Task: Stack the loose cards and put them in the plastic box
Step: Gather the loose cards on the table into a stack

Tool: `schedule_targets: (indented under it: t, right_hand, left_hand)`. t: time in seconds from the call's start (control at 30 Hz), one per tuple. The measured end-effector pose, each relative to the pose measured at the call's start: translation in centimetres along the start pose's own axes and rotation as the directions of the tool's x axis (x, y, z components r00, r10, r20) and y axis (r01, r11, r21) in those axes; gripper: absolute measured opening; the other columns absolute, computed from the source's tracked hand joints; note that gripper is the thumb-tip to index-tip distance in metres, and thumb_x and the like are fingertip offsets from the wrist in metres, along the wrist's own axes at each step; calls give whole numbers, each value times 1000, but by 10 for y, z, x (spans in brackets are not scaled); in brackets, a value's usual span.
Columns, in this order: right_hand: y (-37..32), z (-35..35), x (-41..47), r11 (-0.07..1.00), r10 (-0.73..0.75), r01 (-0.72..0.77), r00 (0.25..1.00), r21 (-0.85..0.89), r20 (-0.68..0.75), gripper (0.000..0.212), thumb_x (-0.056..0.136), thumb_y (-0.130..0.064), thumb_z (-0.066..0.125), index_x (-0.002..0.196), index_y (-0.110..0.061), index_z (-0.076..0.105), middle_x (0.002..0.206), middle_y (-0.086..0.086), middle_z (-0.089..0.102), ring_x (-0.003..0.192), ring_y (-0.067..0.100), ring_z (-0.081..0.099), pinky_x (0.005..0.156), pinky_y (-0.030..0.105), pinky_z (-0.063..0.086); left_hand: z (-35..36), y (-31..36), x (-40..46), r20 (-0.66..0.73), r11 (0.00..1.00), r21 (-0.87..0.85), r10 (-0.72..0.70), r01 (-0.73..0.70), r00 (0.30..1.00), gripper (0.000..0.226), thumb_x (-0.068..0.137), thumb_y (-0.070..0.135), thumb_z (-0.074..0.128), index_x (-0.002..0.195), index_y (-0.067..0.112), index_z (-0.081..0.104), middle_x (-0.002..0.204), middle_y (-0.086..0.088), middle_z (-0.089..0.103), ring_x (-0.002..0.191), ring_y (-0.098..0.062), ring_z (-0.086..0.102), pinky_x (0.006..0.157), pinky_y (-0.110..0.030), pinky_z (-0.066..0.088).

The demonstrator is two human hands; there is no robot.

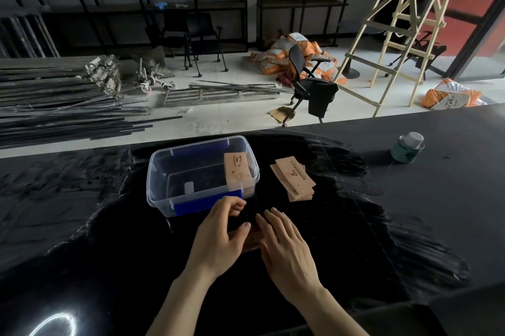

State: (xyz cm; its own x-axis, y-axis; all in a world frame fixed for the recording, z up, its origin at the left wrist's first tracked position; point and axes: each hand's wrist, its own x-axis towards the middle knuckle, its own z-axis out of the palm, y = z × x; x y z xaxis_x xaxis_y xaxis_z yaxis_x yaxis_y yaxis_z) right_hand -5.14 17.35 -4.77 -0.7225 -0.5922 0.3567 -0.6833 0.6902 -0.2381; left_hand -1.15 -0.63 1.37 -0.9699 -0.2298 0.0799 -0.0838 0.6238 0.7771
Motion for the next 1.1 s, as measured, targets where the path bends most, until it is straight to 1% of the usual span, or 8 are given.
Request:
schedule_targets:
  t: [0.17, 0.5, 0.57, 0.63, 0.7, 0.83, 0.97, 1.1]
  right_hand:
    - [-6, -2, 4, 998, 25, -26, 1000, -51, -9, 61, 90, -22, 69, 147, -10, 51, 148, 13, 58, 145, 31, 46, 119, 44, 39]
    - [1, -20, 11, 971, 111, -107, 994, 213, -4, 66, 86, -21, 75, 146, -20, 48, 137, -2, 57, 129, 18, 51, 100, 35, 54]
    - [9, -21, 11, 854, 344, -289, 937, 433, -54, 74, 84, -23, 82, 148, -19, 44, 136, -6, 55, 125, 9, 52, 98, 27, 51]
    - [16, -28, 17, 540, 580, -489, 806, 686, 117, 77, 82, -24, 87, 146, -22, 44, 129, -5, 60, 115, 10, 63, 92, 30, 57]
    - [22, -34, 24, 205, 576, -578, 724, 790, 380, 61, 86, -22, 84, 139, -21, 55, 120, 3, 72, 103, 18, 73, 87, 38, 63]
    - [27, -50, 36, 14, 587, -486, 711, 874, 387, 18, 94, -9, 73, 110, -17, 75, 101, 12, 80, 92, 27, 78, 81, 40, 64]
    - [50, -58, 56, 36, 660, -496, 664, 868, 352, 21, 95, -4, 70, 113, -14, 74, 98, 10, 81, 89, 26, 79, 81, 45, 65]
    - [85, -61, 86, 263, 664, -608, 678, 749, 317, 20, 85, -21, 73, 103, -22, 80, 91, 3, 83, 83, 22, 79, 80, 51, 65]
  left_hand:
    - [-12, -8, -4, 257, 959, 282, -83, 8, 963, 45, 86, 33, 73, 120, 49, 48, 118, 22, 60, 108, -3, 62, 94, -28, 55]
    - [3, 0, 1, 253, 923, 385, -117, 11, 960, 45, 88, 28, 72, 125, 43, 50, 118, 15, 68, 112, -9, 66, 99, -34, 54]
    - [6, -1, 2, 209, 972, 193, -176, 135, 962, 35, 89, 29, 72, 116, 42, 55, 109, 15, 72, 101, -6, 71, 90, -33, 60]
    - [12, 4, 7, 168, 966, -38, -245, 254, 955, 35, 91, 31, 71, 122, 35, 57, 119, 11, 70, 106, -9, 70, 93, -32, 60]
    - [23, 18, 15, 154, 914, -214, -317, 345, 936, 33, 91, 35, 71, 120, 33, 56, 123, 7, 66, 109, -10, 65, 96, -32, 57]
    - [50, 44, 30, 158, 811, -415, -384, 414, 910, 29, 88, 34, 74, 112, 33, 59, 119, 4, 67, 106, -12, 66, 94, -36, 59]
    - [65, 64, 57, 187, 795, -416, -400, 441, 897, 35, 91, 45, 67, 120, 24, 64, 120, 1, 69, 106, -16, 68, 94, -37, 58]
    - [78, 70, 96, 131, 864, -248, -417, 437, 899, 41, 93, 44, 64, 127, 22, 61, 122, 0, 68, 112, -20, 66, 97, -40, 57]
